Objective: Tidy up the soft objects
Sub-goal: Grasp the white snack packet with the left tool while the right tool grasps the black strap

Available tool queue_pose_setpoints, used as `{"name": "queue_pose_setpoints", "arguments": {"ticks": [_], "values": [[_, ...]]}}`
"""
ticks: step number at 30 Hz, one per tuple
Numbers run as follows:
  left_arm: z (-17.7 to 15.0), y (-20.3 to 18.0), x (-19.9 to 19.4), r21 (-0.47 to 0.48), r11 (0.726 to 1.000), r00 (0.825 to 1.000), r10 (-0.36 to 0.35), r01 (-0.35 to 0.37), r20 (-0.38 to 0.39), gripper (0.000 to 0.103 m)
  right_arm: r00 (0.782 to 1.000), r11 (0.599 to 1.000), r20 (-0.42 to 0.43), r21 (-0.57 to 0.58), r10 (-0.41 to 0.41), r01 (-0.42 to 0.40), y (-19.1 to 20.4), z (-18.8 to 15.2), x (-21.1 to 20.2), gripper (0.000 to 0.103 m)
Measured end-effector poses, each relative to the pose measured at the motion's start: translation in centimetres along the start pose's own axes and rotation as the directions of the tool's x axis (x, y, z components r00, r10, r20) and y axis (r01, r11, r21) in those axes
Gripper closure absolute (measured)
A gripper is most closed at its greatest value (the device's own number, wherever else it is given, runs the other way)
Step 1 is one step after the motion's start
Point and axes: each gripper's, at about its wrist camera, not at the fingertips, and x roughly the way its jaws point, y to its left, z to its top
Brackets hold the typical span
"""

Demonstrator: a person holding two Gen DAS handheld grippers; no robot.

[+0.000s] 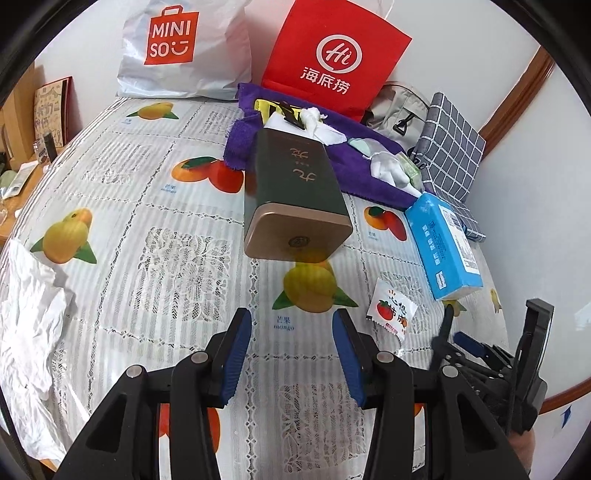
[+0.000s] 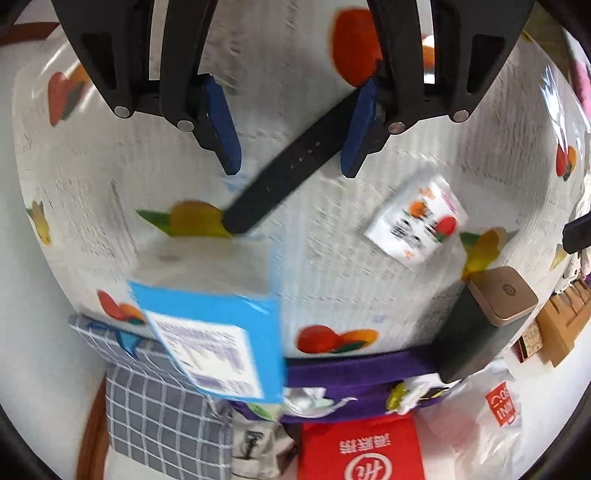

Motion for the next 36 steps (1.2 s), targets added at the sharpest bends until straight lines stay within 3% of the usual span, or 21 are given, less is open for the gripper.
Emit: {"name": "queue_pose_setpoints", "arguments": {"ticks": [5, 9, 10, 12, 15, 19, 21, 23, 26, 28, 30, 33, 36], "values": [[-0.4, -1.0, 0.1, 0.023, 1.000, 1.000, 0.009, -0.009, -0.006, 0.060, 1.000, 0.997, -0.018, 0.077, 0.008, -0.006, -3.2, -1.0, -0.4, 0.047], [-0.8, -2.2, 0.6, 0.043, 0.999, 1.000, 0.015, -0.014, -0.023, 0.060, 1.000, 0.999, 0.031, 0.048, 0.000, -0.002, -2.9, -1.8, -0.6, 0.050], [-0.9, -2.5, 0.7, 0.048, 0.999, 0.999, 0.018, -0.017, -0.027, 0.060, 0.999, 0.999, 0.053, 0.040, 0.008, -0.010, -2.8, -1.9, -0.6, 0.053], [-1.2, -3.4, 0.9, 0.067, 0.997, 0.999, 0.025, -0.023, -0.035, 0.060, 0.996, 0.999, 0.088, 0.030, 0.033, -0.036, -2.5, -1.9, -0.7, 0.078], [-1.4, -4.5, 1.0, 0.096, 0.995, 0.999, 0.033, -0.029, -0.043, 0.060, 0.992, 0.996, 0.110, -0.064, 0.066, -0.059, -2.3, -2.0, -0.9, 0.080], [-1.5, -5.8, 1.8, 0.128, 0.991, 0.998, 0.042, -0.034, -0.057, 0.060, 0.991, 0.993, 0.089, -0.071, 0.096, -0.090, -3.6, -2.8, -1.3, 0.079], [-1.5, -6.7, 2.7, 0.142, 0.990, 0.997, 0.025, -0.015, -0.071, 0.060, 0.993, 0.995, 0.075, -0.052, 0.091, -0.087, -4.1, -3.3, -1.5, 0.061], [-1.4, -7.5, 3.3, 0.157, 0.987, 0.997, 0.004, 0.008, -0.074, 0.060, 0.992, 0.995, 0.083, -0.050, 0.091, -0.087, -4.1, -3.9, -1.5, 0.053], [-1.1, -8.8, 4.8, 0.186, 0.982, 0.996, 0.009, 0.008, -0.092, 0.060, 0.989, 0.997, 0.135, -0.066, 0.058, -0.050, -3.4, -4.6, -1.5, 0.052], [-1.0, -9.8, 5.8, 0.230, 0.973, 0.994, 0.024, 0.001, -0.103, 0.058, 0.986, 0.997, 0.148, -0.036, 0.078, -0.073, -3.9, -4.5, -1.3, 0.053], [-0.9, -10.8, 6.7, 0.270, 0.963, 0.993, 0.047, -0.017, -0.106, 0.056, 0.983, 0.997, 0.168, -0.049, 0.070, -0.062, -3.8, -4.6, -1.3, 0.063], [-0.9, -12.0, 7.7, 0.318, 0.948, 0.994, 0.024, 0.012, -0.110, 0.044, 0.978, 0.996, 0.197, -0.058, 0.073, -0.063, -3.7, -4.7, -1.3, 0.081], [-0.9, -13.0, 9.1, 0.367, 0.930, 0.990, 0.060, -0.009, -0.128, 0.044, 0.974, 0.994, 0.201, -0.051, 0.109, -0.101, -4.4, -4.5, -1.2, 0.081]]}}
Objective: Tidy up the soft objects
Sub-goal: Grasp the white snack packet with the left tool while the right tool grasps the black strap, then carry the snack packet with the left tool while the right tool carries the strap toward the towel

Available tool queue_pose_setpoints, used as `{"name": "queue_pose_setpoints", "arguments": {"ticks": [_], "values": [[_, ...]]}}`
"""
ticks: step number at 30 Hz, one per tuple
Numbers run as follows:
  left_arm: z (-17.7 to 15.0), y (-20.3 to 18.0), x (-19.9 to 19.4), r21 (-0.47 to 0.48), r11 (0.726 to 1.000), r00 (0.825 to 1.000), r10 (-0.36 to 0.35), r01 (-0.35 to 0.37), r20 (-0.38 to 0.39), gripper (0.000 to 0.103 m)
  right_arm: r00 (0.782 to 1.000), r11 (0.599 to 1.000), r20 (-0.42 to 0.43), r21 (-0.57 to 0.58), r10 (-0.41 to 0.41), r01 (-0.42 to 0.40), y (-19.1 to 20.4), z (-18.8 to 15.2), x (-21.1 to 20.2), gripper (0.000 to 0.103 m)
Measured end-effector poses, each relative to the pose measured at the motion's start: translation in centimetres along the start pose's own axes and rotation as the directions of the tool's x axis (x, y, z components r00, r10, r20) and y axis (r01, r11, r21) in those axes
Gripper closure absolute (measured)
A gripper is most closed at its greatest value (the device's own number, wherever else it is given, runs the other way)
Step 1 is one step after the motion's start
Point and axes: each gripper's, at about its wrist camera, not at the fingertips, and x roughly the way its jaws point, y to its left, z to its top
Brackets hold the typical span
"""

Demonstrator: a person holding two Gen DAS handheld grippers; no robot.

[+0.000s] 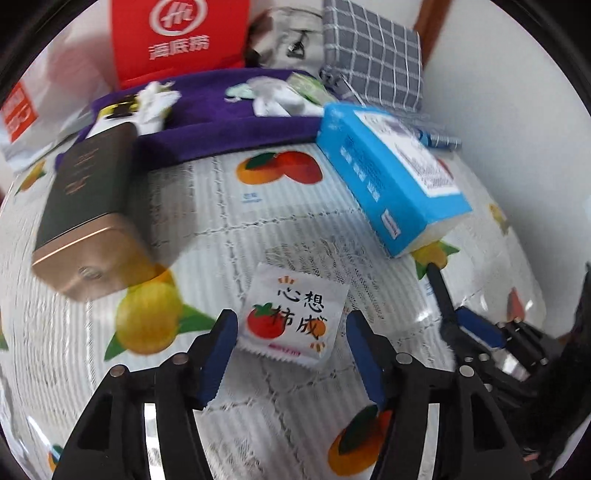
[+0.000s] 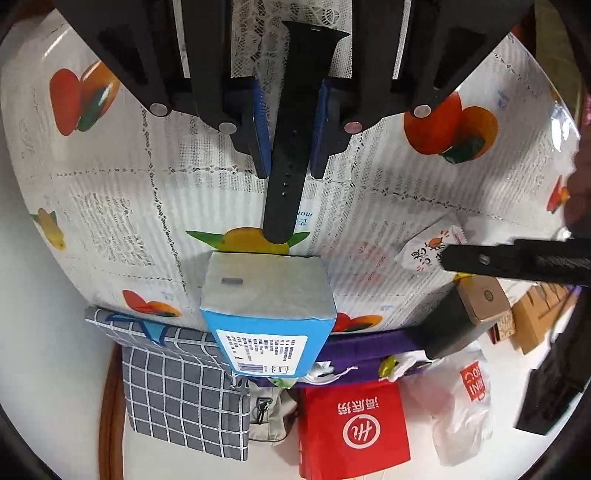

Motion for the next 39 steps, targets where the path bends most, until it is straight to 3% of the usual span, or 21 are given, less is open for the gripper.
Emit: {"name": "queue_pose_setpoints", "arguments": {"ticks": [2, 4, 6, 8, 11, 15, 20, 26, 39], "values": [[0.2, -0.4, 1.2, 0.020, 0.999, 0.999, 0.032, -0.031, -0.028, 0.044, 0.999, 0.999, -0.001, 0.005, 0.034, -0.034, -0.5, 0.1, 0.0, 0.081], [0.2, -1.0, 1.4, 0.047, 0.996, 0.997, 0.079, -0.079, 0.000, 0.043, 0.998, 0.998, -0.007, 0.017, 0.068, -0.068, -1.1, 0.1, 0.0, 0.081], [0.1, -1.3, 1.5, 0.049, 0.994, 0.995, 0.100, -0.100, 0.014, 0.049, 0.997, 0.997, -0.010, 0.036, 0.075, -0.075, -1.8, 0.2, 0.0, 0.081], [0.2, -1.1, 1.3, 0.038, 0.994, 0.994, 0.104, -0.105, 0.028, 0.061, 0.996, 0.995, -0.016, 0.047, 0.085, -0.084, -2.2, 0.2, -0.1, 0.081], [0.1, -0.8, 1.1, 0.028, 0.995, 0.995, 0.100, -0.101, 0.029, 0.065, 0.994, 0.994, -0.031, 0.048, 0.102, -0.101, -2.4, 0.2, -0.2, 0.079], [-0.3, -0.4, 0.7, 0.011, 0.995, 0.995, 0.097, -0.098, 0.023, 0.066, 0.997, 0.996, -0.014, 0.038, 0.076, -0.076, -2.0, -0.1, -0.3, 0.079], [-1.3, 0.5, -0.5, -0.041, 0.995, 0.995, 0.093, -0.091, 0.035, 0.066, 0.999, 0.999, -0.016, -0.040, -0.037, 0.037, -0.1, -0.1, -0.4, 0.082], [-2.2, 2.2, -3.1, -0.096, 0.993, 0.994, 0.080, -0.073, 0.075, 0.066, 1.000, 1.000, -0.022, 0.021, 0.021, -0.021, -1.2, 0.5, -1.3, 0.083], [-2.0, 5.1, -8.1, -0.187, 0.981, 0.984, 0.077, -0.046, 0.162, 0.066, 0.994, 0.996, 0.060, 0.000, 0.093, -0.093, 0.1, 4.0, -5.9, 0.083]]}}
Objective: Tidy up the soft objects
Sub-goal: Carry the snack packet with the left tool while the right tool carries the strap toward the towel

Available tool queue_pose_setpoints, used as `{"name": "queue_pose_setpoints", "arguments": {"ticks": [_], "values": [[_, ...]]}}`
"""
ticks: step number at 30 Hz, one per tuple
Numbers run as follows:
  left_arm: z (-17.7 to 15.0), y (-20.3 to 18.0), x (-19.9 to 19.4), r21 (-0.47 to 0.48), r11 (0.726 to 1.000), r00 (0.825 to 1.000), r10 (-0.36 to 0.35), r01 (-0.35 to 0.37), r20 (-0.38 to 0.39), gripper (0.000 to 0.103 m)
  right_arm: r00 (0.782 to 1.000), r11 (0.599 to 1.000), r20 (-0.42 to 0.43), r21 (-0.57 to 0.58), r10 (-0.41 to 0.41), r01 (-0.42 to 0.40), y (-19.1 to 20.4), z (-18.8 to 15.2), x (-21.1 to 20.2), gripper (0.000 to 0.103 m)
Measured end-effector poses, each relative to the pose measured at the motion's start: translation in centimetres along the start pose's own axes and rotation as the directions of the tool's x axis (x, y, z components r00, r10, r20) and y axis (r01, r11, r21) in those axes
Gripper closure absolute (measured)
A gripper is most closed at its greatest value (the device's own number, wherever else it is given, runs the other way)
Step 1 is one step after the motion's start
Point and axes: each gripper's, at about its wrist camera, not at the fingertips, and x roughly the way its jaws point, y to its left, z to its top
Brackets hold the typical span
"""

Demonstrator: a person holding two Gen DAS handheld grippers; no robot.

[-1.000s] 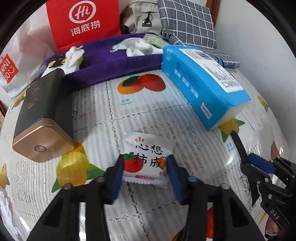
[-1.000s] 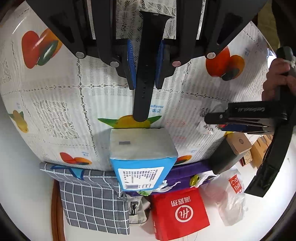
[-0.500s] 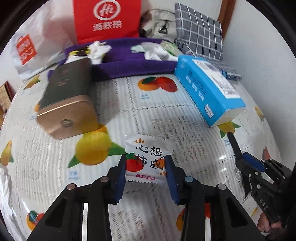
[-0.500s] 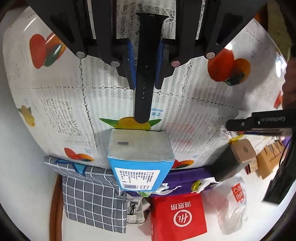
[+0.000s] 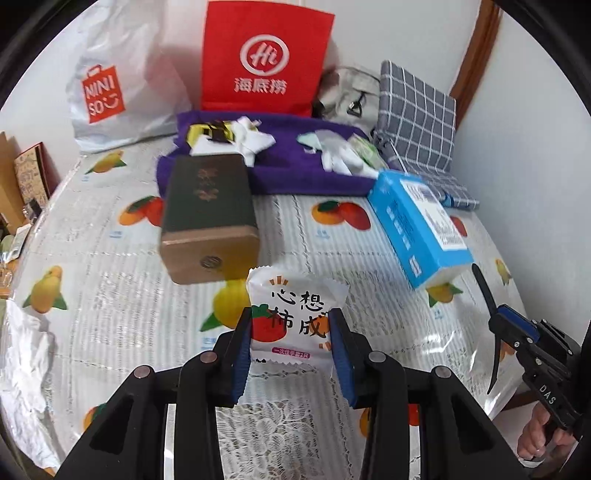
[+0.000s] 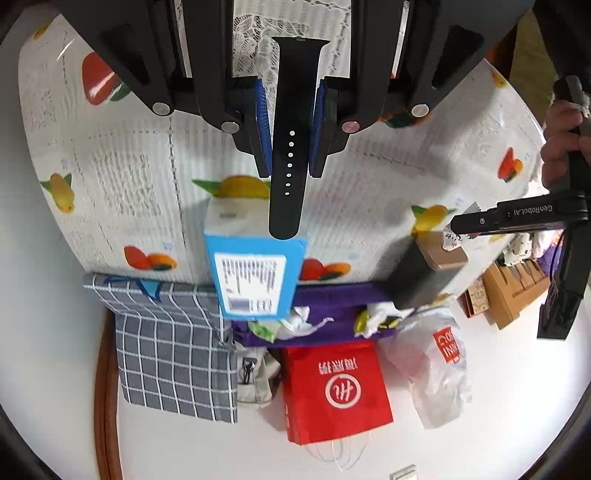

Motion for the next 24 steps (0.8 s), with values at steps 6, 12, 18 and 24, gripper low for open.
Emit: {"name": "queue_pose_setpoints", "arguments": {"ticks": [6, 12, 18, 24], "values": [[1.4, 0.9, -1.6, -0.028, 1.000, 0.999, -0.001, 0.003, 0.039, 0.066, 0.999, 1.000, 0.045, -0.003, 0.023, -0.023, 0.6, 3.0, -1.5, 0.083], [3.0, 1.8, -2.7, -0.043, 0.999, 0.998, -0.003, 0.006, 0.066, 0.066, 0.997, 0.999, 0.072, -0.014, 0.037, -0.036, 1.2, 6.0, -1.8, 0.083], [5.0, 2.8, -2.8, -0.062, 0.998, 0.997, 0.014, -0.009, 0.080, 0.066, 0.996, 0.999, 0.073, -0.010, 0.049, -0.048, 1.3, 8.8, -0.7, 0.083], [7.4, 3.6, -2.3, -0.084, 0.996, 0.996, 0.032, -0.025, 0.083, 0.066, 0.995, 0.998, 0.081, -0.023, 0.064, -0.063, 1.5, 11.8, 0.7, 0.083]]}}
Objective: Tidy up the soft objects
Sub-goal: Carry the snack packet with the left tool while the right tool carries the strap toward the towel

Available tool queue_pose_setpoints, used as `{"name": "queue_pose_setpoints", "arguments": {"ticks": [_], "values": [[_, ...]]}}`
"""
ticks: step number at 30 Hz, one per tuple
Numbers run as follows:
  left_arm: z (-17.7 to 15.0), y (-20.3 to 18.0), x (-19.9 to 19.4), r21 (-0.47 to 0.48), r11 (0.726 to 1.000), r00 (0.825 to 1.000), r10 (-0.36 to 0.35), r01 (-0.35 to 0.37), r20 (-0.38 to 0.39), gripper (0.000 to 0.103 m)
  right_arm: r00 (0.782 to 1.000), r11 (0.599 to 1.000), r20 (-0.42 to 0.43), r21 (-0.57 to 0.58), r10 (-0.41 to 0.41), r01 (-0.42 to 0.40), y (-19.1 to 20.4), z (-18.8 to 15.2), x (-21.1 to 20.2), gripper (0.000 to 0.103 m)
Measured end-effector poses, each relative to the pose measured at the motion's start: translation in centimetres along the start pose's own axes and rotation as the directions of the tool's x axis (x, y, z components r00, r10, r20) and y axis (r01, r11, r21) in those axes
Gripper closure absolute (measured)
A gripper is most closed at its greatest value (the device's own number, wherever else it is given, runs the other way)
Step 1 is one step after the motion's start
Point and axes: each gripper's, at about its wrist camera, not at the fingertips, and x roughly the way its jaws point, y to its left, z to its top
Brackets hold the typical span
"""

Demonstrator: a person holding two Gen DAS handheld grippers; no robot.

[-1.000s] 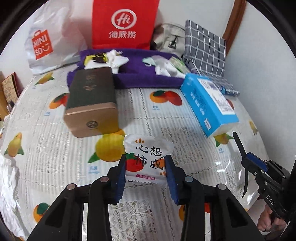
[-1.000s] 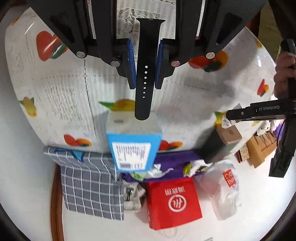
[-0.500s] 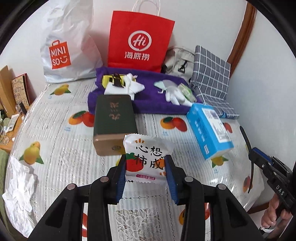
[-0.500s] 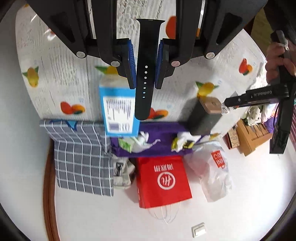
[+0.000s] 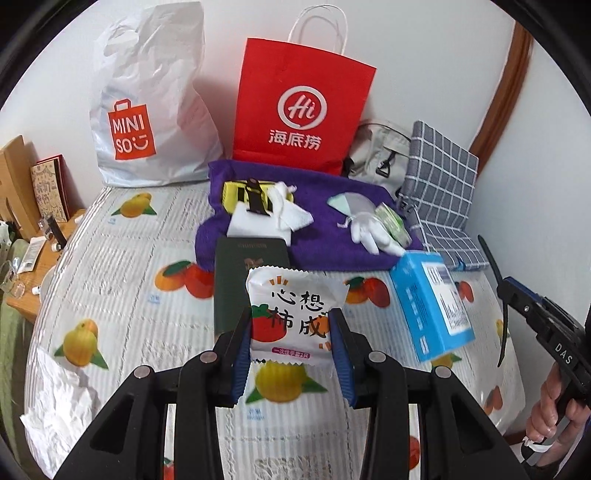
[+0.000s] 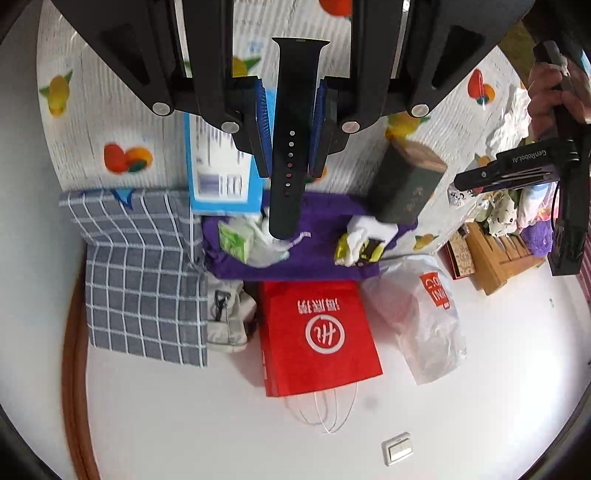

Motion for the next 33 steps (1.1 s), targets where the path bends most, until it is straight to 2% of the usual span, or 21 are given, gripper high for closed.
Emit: {"name": "queue_pose_setpoints", "arguments": {"ticks": [11, 17, 28, 33], "values": [[5.2, 0.0, 1.3, -0.010, 1.000, 0.999, 0.013, -0.012, 0.047, 0.066, 0.998, 0.999, 0.054, 0.034, 0.030, -0.032, -1.2, 6.4, 3.0, 0.083], [7.8, 0.3, 2.5, -0.007, 0.999, 0.998, 0.038, -0.038, 0.044, 0.066, 0.995, 0.996, 0.069, 0.062, 0.067, -0.071, -1.4, 8.7, 4.6, 0.083], [11.3, 0.0, 4.0, 0.019, 0.998, 0.997, 0.062, -0.063, 0.047, 0.066, 0.991, 0.996, 0.109, 0.029, 0.079, -0.082, -1.6, 13.3, 8.5, 0.083], [12.6, -0.8, 6.1, 0.031, 0.998, 0.998, 0.053, -0.054, 0.039, 0.066, 0.992, 0.996, 0.094, 0.023, 0.084, -0.086, -2.2, 13.8, 11.2, 0.083]]}}
